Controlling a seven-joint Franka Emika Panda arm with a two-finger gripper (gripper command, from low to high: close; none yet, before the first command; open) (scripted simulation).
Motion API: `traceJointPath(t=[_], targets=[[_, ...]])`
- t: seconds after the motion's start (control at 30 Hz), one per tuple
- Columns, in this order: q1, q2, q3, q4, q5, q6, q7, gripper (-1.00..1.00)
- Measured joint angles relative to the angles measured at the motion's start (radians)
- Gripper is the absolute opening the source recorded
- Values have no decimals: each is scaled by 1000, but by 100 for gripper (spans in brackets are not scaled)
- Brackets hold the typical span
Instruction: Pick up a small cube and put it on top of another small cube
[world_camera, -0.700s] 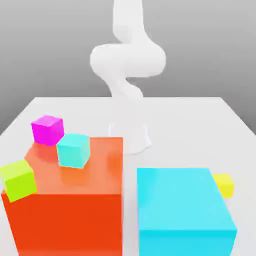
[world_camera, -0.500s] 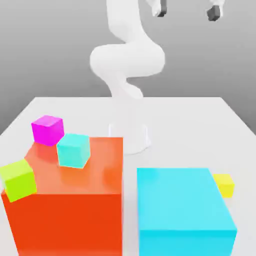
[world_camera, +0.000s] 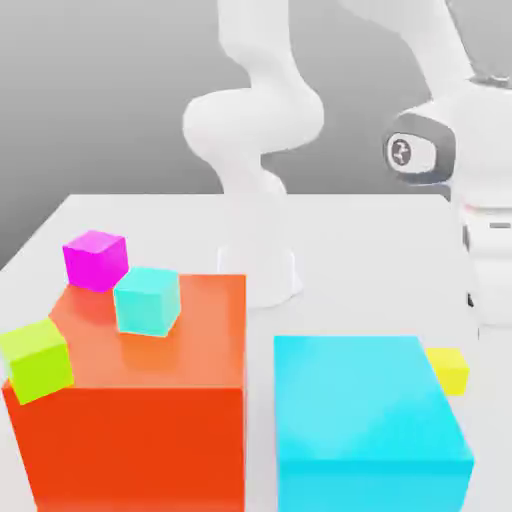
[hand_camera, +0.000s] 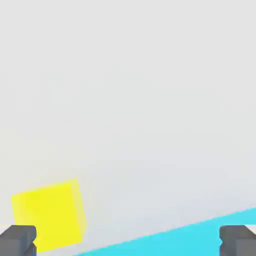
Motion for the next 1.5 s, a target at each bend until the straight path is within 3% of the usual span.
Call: traceJointPath(t=[0.2,0.23,0.47,0.7,0.93,1.4,1.5], targets=[[82,218,-98,21,-125,167,65,0],[98,248,-116,27,-135,191,73,-100],[100,252,-118,28,-140,193,77,-100],[27,23,-50,-8,-16,3,-47,-100],[-150,-228,-232,44,-31,-279,-397,-100],[-554,-692,-665,159,-268,-837,-1015,-100],[-585,-689,-721,112,-303,-786,-1056,-100]])
